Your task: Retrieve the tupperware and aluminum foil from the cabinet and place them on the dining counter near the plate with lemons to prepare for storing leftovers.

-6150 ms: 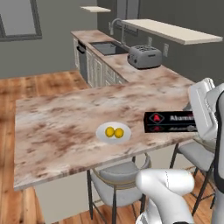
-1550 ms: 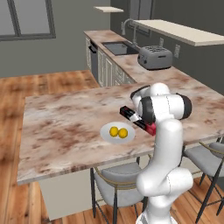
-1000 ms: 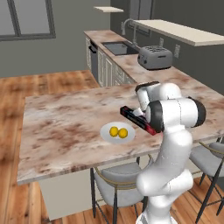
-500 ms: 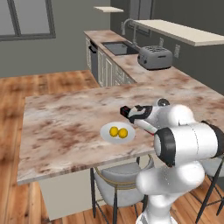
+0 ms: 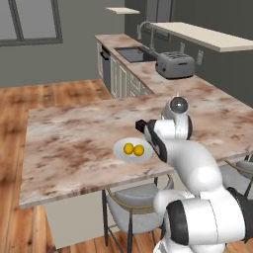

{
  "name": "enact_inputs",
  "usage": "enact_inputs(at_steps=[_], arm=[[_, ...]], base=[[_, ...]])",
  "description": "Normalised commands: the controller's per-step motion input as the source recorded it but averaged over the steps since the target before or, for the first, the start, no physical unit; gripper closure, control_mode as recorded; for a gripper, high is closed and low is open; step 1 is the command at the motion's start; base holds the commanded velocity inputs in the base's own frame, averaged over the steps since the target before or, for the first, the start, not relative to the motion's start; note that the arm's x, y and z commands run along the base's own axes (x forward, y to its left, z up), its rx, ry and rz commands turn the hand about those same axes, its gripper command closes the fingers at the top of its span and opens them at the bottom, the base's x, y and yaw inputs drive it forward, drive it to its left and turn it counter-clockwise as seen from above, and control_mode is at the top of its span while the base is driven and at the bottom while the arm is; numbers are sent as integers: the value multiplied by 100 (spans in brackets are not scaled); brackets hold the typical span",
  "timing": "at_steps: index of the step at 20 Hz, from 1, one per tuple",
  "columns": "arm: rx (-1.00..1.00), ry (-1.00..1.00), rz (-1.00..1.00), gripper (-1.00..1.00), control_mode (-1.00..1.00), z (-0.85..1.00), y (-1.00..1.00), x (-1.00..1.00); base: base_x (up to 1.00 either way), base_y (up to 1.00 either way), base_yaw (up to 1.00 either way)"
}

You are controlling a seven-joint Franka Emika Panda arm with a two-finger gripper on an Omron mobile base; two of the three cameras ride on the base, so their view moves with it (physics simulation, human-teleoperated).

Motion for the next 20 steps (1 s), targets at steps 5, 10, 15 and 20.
enact_inputs(at_steps=[5, 10, 15, 20], arm=[[-28, 2, 32, -100, -100, 100, 10, -75], [-23, 13, 49, -100, -100, 60, 45, -96], [-24, 5, 50, -100, -100, 10, 38, -99], [-14, -1, 13, -100, -100, 16, 11, -43]], base=[[0, 0, 0], [0, 0, 0], [0, 0, 0], [0, 0, 0]])
